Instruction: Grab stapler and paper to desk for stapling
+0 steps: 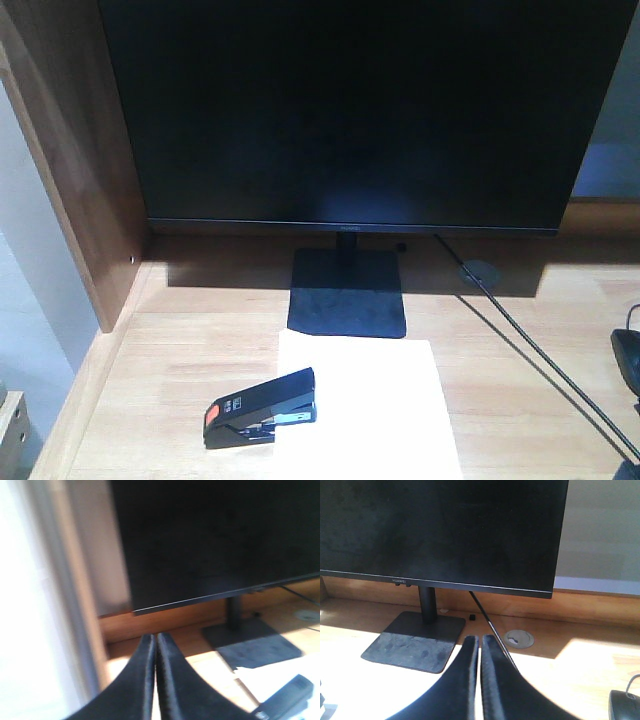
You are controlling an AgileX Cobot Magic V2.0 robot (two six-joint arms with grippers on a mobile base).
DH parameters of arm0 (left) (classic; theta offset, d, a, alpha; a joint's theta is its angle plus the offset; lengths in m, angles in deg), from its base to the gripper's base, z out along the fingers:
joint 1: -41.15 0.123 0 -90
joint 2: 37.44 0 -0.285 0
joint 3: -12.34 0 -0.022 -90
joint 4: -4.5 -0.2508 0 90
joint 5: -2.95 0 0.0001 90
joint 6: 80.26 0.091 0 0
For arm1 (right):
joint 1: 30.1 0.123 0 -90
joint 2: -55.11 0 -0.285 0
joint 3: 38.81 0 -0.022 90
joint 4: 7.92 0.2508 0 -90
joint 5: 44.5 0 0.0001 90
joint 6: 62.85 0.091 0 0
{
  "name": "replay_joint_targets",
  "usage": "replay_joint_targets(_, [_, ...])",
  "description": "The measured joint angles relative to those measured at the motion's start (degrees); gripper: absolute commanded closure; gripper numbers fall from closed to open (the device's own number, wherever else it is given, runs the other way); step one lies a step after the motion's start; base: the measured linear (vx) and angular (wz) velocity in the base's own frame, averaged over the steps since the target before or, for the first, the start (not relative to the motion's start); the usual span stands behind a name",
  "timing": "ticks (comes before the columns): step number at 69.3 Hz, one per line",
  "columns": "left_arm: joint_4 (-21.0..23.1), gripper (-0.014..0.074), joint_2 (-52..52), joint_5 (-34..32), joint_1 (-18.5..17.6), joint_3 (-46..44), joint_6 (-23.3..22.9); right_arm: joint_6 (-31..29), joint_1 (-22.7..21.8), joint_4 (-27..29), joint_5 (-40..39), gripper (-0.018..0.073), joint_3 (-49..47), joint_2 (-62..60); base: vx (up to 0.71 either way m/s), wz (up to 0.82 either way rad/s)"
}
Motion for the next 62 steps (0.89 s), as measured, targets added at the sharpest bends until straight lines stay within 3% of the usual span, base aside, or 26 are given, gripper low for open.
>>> replay_joint_targets(20, [2.82, 0.0603, -12.08, 0.26, 8.51, 10.81, -0.18, 0.00, 0.00, 0.00, 0.00, 0.0564, 0.00, 0.00, 0.00, 0.00])
replay_joint_targets(33, [5.23, 0.0603, -13.48, 0.21, 12.99, 16.43, -0.18, 0.00, 0.00, 0.00, 0.00, 0.0564, 0.00, 0.00, 0.00, 0.00])
replay_joint_targets(62, [5.50, 0.0603, -13.48, -3.21, 13.79, 17.87, -0.18, 0.00, 0.00, 0.00, 0.00, 0.0564, 0.00, 0.00, 0.00, 0.00])
